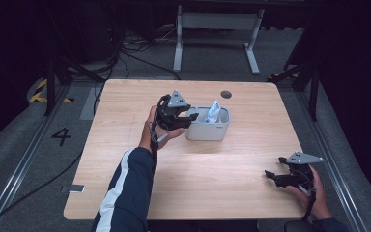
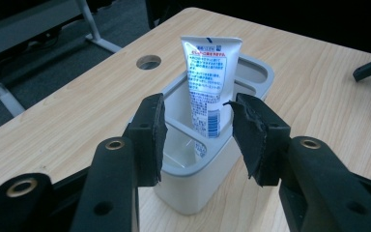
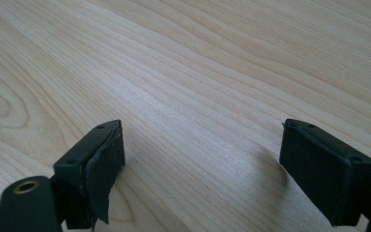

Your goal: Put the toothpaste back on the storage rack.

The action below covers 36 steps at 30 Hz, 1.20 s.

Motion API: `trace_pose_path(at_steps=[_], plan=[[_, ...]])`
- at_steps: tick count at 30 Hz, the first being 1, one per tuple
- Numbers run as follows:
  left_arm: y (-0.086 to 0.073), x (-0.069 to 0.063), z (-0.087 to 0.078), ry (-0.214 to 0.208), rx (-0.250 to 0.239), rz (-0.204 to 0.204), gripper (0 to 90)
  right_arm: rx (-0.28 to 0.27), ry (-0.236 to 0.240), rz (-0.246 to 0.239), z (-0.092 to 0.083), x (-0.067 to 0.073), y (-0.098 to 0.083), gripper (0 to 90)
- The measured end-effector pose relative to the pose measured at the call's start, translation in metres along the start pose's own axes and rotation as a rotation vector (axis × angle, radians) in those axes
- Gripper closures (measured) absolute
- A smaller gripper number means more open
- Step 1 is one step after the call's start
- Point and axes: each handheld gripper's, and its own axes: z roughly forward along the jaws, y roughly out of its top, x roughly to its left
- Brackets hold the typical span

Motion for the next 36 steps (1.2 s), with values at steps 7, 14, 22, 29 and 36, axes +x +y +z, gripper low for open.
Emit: trace_pose_path(at_steps=[7,14,22,29,36], plan=[[-0.01,-0.002,-0.01,0.023,0.032,0.023,55.6,-0.001,0.0,0.0,0.0,0.0,0.0,16.7],[-0.019,-0.006,-0.021,0.033,0.075,0.055,54.8,0.0,0.0,-0.002,0.0,0.0,0.0,16.7],[-0.033,-0.011,-0.035,0.069,0.111,0.102,54.1,-0.001,0.001,0.004,0.0,0.0,0.0,16.6],[-0.052,-0.015,-0.044,0.097,0.173,0.138,52.5,-0.001,0.002,0.005,0.0,0.0,0.0,16.6],[-0.066,-0.018,-0.053,0.11,0.207,0.151,48.5,0.0,0.003,0.006,0.0,0.0,0.0,16.5]])
